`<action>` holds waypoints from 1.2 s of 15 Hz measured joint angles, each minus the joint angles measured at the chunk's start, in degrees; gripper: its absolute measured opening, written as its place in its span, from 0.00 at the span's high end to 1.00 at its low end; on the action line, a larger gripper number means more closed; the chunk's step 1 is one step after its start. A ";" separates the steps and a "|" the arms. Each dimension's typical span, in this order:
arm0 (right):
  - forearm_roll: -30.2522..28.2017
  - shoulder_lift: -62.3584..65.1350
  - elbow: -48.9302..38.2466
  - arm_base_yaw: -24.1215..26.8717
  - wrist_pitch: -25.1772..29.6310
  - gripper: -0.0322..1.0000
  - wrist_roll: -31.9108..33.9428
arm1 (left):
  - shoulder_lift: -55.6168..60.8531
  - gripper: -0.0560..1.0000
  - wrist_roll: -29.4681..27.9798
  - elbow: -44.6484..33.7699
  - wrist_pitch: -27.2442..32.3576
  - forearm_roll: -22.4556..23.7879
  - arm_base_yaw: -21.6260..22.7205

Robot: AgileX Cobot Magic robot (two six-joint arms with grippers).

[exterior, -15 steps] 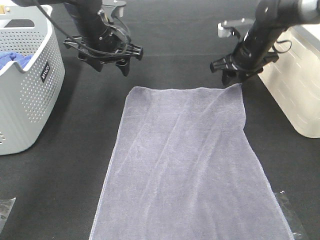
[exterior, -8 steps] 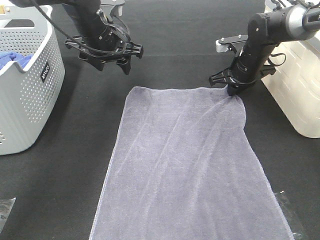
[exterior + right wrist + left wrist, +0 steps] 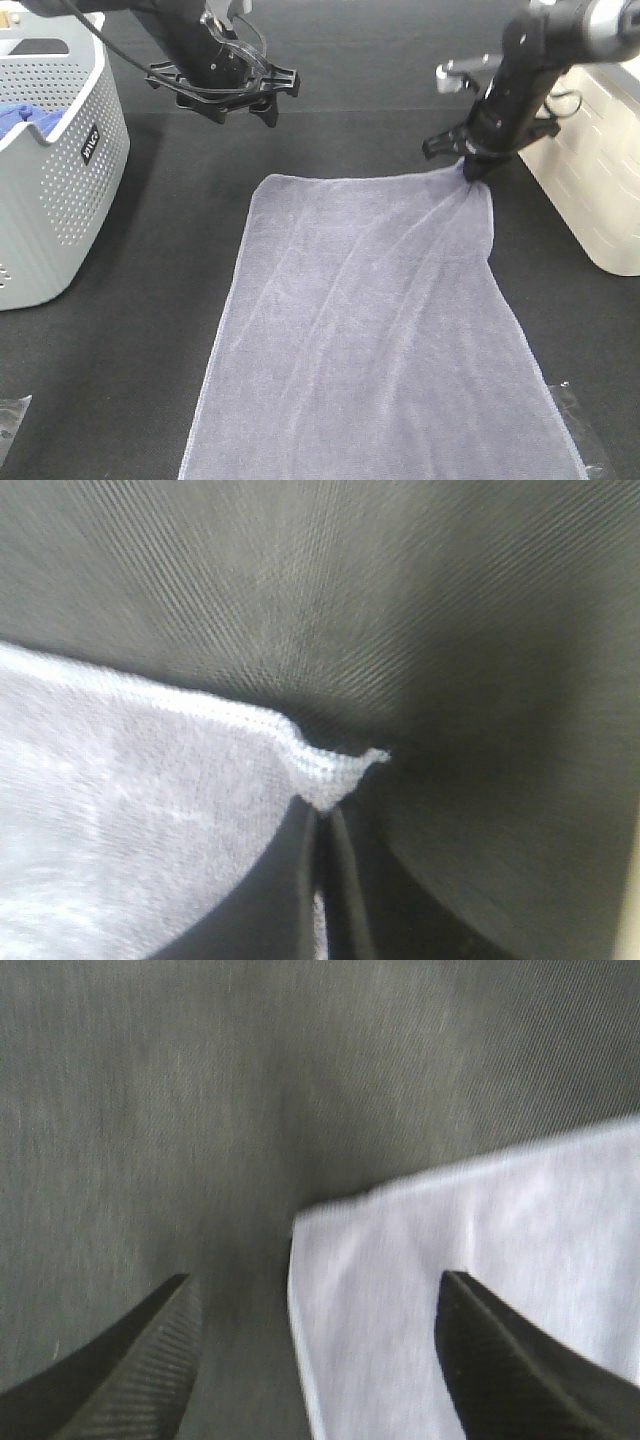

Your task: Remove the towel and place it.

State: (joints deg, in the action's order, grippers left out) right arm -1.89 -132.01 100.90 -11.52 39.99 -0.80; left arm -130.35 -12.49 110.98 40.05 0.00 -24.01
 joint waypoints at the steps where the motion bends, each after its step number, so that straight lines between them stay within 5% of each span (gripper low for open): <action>1: -0.06 0.92 0.00 0.00 0.46 0.97 0.00 | -0.86 0.34 -0.23 0.00 -0.17 0.00 0.00; 15: -2.12 1.55 0.00 0.00 2.98 0.97 0.00 | -11.75 0.42 -3.27 0.74 -5.96 -4.93 0.00; 18: -2.23 1.55 0.00 0.00 2.98 0.97 0.00 | -13.52 0.55 -4.47 3.61 -6.02 -5.04 0.00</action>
State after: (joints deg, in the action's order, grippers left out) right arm -4.13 -130.46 100.90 -11.52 42.97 -0.80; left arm -143.87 -16.96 114.59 34.03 -5.04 -24.01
